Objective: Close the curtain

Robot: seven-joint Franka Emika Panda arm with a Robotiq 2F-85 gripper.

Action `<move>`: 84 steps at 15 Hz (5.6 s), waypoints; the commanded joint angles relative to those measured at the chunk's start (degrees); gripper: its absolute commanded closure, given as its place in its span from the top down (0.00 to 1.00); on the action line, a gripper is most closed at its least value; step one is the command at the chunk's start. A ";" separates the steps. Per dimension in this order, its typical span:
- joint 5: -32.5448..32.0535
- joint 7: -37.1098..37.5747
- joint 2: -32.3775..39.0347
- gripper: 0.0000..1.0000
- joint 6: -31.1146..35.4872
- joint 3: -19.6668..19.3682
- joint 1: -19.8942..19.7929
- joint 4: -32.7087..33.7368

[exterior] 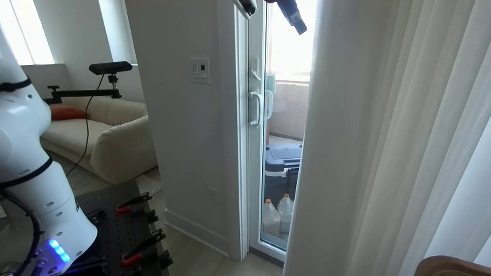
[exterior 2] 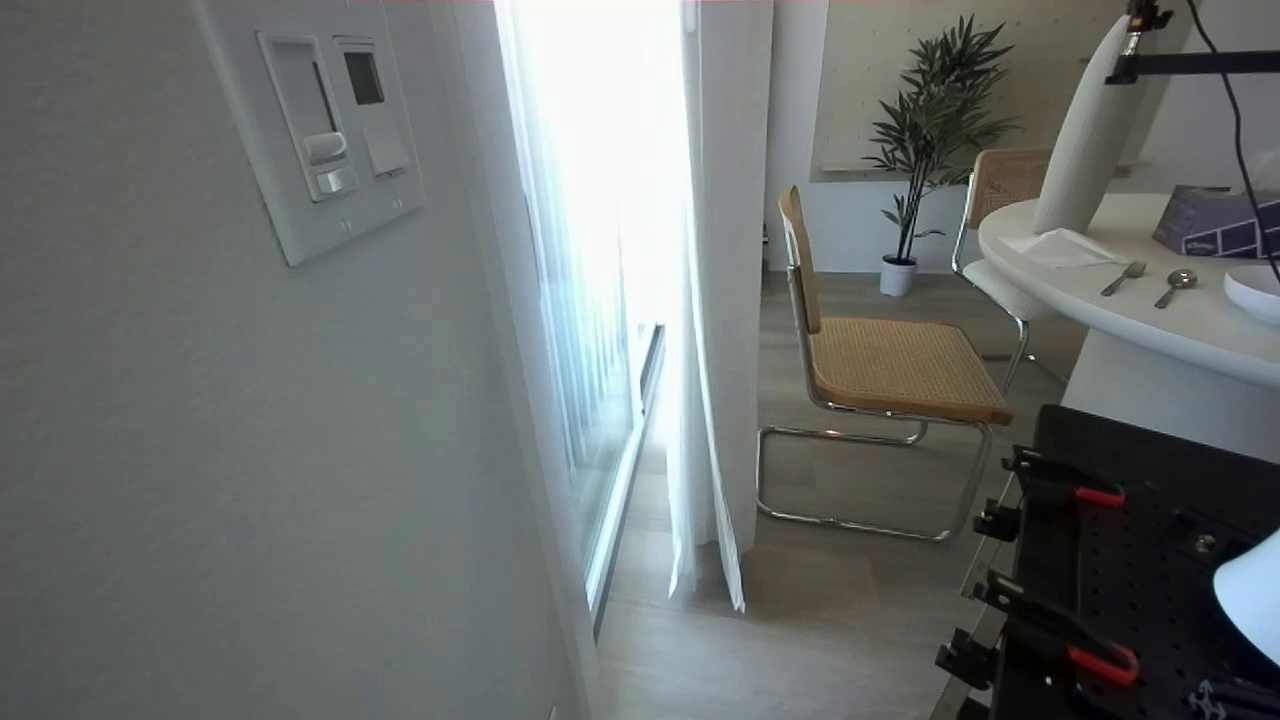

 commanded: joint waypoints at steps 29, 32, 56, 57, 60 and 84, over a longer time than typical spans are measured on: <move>9.55 -24.76 21.13 0.00 45.40 -5.95 7.24 15.12; 1.38 -16.52 22.19 0.00 47.91 -10.41 8.28 16.27; 2.64 -5.86 7.83 0.87 0.28 -6.55 3.40 11.63; 3.70 -6.46 7.75 0.95 0.49 -6.37 3.26 11.62; 6.57 -7.85 6.91 1.00 2.09 -5.96 3.20 10.92; 8.37 -13.46 8.69 1.00 28.70 -6.97 4.49 8.88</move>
